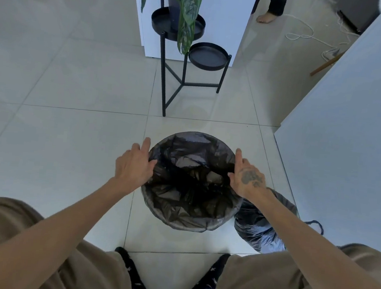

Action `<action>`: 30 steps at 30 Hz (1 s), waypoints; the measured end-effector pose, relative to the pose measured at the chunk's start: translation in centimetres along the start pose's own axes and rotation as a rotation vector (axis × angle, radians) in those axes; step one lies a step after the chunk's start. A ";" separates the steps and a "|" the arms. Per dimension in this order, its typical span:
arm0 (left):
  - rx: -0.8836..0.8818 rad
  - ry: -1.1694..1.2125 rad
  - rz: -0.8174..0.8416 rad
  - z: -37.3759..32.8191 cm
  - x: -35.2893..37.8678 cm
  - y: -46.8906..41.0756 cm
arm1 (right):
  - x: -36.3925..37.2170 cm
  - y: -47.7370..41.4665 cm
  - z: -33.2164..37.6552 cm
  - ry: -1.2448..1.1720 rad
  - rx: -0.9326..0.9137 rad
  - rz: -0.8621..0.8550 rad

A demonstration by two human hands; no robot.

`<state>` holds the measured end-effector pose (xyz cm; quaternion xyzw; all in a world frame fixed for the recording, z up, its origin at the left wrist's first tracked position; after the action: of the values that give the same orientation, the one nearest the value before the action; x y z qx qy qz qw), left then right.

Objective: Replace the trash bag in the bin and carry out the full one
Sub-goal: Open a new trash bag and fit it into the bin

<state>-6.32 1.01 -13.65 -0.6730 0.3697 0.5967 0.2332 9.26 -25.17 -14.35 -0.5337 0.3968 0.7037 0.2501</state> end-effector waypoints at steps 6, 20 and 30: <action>-0.142 0.128 0.123 0.8 2.3 -0.6 | 0.7 -0.4 -0.4 -0.169 0.092 -0.014; -0.372 0.606 0.223 1.6 1.5 0.7 | -0.6 0.3 -1.6 -0.467 0.229 -0.100; -0.393 0.686 0.228 1.8 1.8 4.6 | 1.0 4.0 -2.9 -0.367 0.289 0.104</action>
<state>-11.01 -0.91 -15.13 -0.8193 0.3770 0.4192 -0.1041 7.49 -29.83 -14.44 -0.3343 0.4685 0.7366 0.3552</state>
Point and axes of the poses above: each hand's wrist, its own y-axis away from the middle knuckle, its own x-axis out of the palm, z = x × y, the point moved 5 cm from there along -y, towards the middle knuckle, and after that the axes turned 6 degrees about -x, right-handed, at the moved point
